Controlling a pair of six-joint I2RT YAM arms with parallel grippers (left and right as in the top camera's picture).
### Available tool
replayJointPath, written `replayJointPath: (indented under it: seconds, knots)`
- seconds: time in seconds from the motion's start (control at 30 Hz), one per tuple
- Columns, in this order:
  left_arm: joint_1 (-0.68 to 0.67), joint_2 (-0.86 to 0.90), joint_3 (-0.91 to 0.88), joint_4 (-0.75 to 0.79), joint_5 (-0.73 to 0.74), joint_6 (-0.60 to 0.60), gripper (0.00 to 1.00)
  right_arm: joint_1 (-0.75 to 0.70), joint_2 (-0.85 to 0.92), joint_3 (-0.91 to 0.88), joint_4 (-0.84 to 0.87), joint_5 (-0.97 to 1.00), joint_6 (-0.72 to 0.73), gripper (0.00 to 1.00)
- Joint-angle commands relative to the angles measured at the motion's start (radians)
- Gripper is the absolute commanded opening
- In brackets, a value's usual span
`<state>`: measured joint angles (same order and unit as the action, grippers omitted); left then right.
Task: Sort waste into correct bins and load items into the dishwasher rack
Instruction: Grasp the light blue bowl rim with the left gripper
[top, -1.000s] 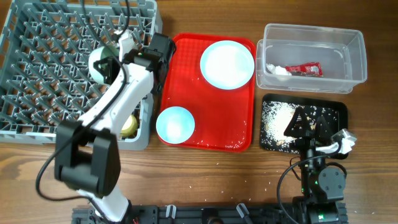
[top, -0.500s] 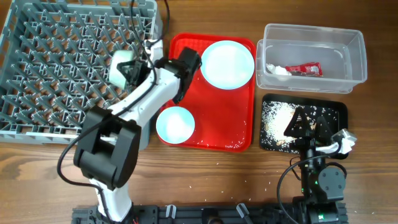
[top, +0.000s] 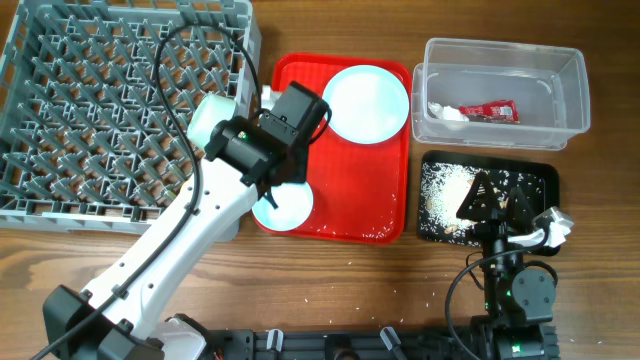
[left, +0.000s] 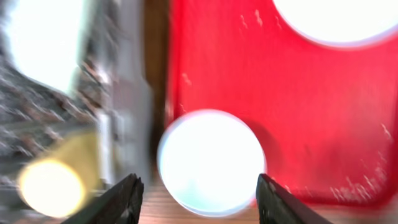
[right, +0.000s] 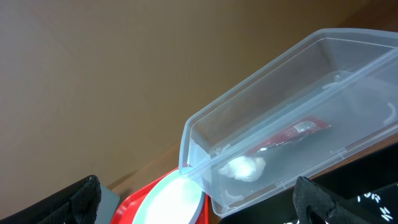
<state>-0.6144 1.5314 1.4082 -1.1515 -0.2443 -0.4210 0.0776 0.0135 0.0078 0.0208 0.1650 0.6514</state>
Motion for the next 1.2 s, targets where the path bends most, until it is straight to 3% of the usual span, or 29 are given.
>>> replayJointPath:
  seconds: [0.0, 0.07, 0.13, 0.2, 0.3, 0.43, 0.67, 0.8, 0.87, 0.93, 1.03, 1.17]
  knots:
    - [0.013, 0.008, -0.097, -0.005, 0.179, -0.121, 0.56, -0.004, -0.009, -0.003, 0.004, -0.004, 0.007, 1.0]
    - [0.027, 0.008, -0.187, 0.053, 0.176, -0.161, 0.51, -0.004, -0.009, -0.003, 0.004, -0.004, 0.006, 1.0]
    - [0.047, 0.008, -0.296, 0.156, 0.175, -0.172, 0.4, -0.004, -0.009, -0.003, 0.004, -0.004, 0.006, 1.0]
    - [0.067, 0.008, -0.395, 0.242, 0.073, -0.245, 0.33, -0.004, -0.009, -0.003, 0.004, -0.004, 0.006, 1.0]
    - [0.069, 0.008, -0.449, 0.294, -0.073, -0.271, 0.34, -0.004, -0.009, -0.003, 0.004, -0.004, 0.006, 1.0]
    - [0.069, 0.032, -0.481, 0.347, -0.078, -0.268, 0.39, -0.004, -0.009, -0.003, 0.004, -0.004, 0.006, 1.0]
    - [0.069, 0.132, -0.492, 0.433, 0.099, -0.212, 0.4, -0.004, -0.009, -0.003, 0.004, -0.004, 0.006, 1.0]
    - [0.068, 0.107, -0.473, 0.425, 0.107, -0.211, 0.38, -0.004, -0.009, -0.003, 0.004, -0.004, 0.006, 1.0]
    - [0.064, 0.072, -0.444, 0.419, 0.143, -0.143, 0.38, -0.004, -0.009, -0.003, 0.004, -0.004, 0.006, 1.0]
    - [0.06, 0.037, -0.432, 0.407, 0.143, -0.106, 0.49, -0.004, -0.009, -0.003, 0.004, -0.004, 0.006, 1.0]
    - [0.087, 0.037, -0.433, 0.387, 0.139, -0.067, 0.52, -0.004, -0.009, -0.003, 0.004, -0.004, 0.006, 1.0]
    - [0.144, 0.064, -0.434, 0.393, 0.139, -0.046, 0.41, -0.004, -0.009, -0.003, 0.004, -0.004, 0.006, 1.0]
